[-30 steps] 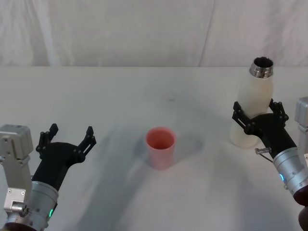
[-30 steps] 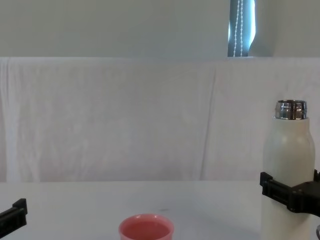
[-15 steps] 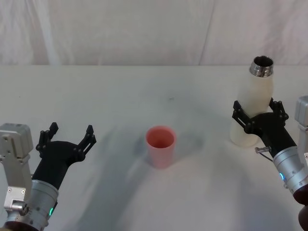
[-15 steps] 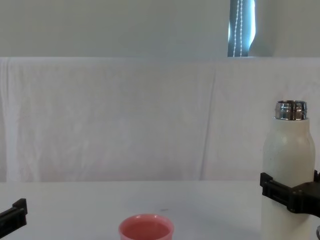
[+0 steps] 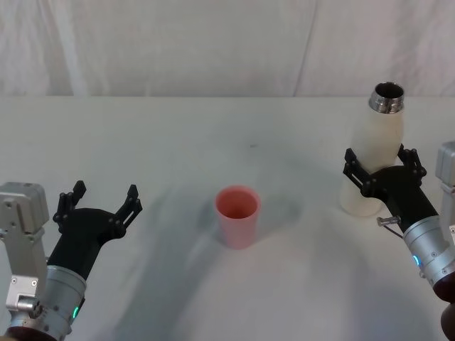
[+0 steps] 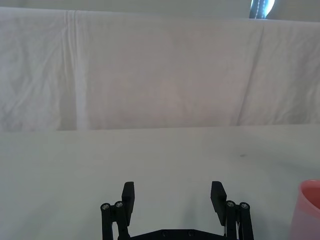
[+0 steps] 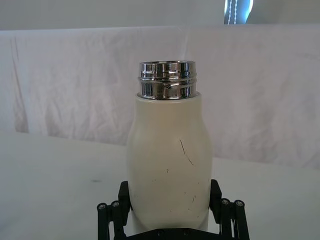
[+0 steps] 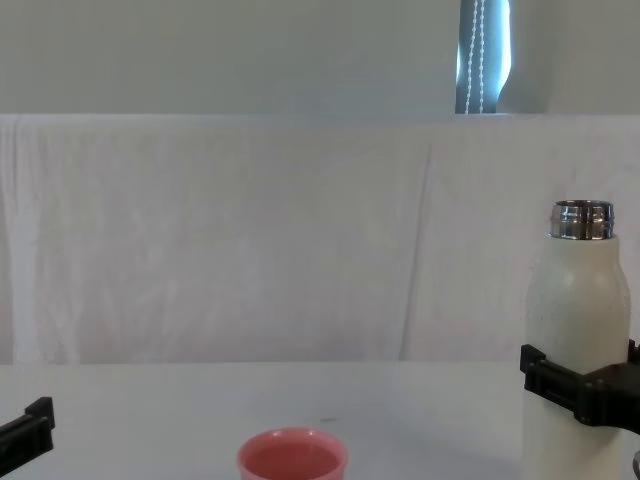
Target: Grasp the thermos with one hand and pour water into the cup lid.
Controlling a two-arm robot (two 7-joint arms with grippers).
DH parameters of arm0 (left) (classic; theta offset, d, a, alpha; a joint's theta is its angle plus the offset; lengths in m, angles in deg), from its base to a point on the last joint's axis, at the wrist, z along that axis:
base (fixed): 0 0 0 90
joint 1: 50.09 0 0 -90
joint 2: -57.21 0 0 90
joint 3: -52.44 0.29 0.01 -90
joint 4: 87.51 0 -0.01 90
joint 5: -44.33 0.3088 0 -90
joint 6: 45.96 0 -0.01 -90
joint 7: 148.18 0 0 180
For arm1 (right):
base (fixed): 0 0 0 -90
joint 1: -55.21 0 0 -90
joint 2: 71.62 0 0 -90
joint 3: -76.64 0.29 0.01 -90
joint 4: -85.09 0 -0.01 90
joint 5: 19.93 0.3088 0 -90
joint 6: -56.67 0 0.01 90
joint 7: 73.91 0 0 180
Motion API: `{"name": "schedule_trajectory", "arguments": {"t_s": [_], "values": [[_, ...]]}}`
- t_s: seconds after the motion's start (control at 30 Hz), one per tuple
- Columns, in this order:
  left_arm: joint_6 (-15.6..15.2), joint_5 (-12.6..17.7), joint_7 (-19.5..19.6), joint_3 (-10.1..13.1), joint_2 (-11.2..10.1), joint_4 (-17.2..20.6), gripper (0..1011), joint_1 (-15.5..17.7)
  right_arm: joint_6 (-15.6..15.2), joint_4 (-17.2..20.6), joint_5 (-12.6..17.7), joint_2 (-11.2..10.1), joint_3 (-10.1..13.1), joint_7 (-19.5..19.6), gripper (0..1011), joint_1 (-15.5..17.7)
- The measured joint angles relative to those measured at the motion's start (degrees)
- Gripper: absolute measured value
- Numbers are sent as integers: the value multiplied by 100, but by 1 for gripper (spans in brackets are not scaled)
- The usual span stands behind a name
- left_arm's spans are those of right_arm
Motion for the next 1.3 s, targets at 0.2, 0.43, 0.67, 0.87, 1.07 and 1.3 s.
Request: {"name": "schedule_trajectory", "arguments": {"t_s": [0.2,0.43,0.67,0.87,1.07,1.3], "values": [[0,0,0,0,0,0,1001,0,0,3,0,0,0,0,951,0],[0,0,0,0,0,0,1001,0,2,9,0,0,0,2,1000,-1],[0,0,0,0,0,0,1001,0,2,9,1,0,0,2,1000,-1],[0,0,0,0,0,0,1001,0,2,9,4,-2,1,2,1000,8],[0,0,0,0,0,0,1001,0,1,40,29,-7,12,-7,1000,47],[0,0,0,0,0,0,1001,0,-35,90,42,-23,11,-19,1000,91]]}}
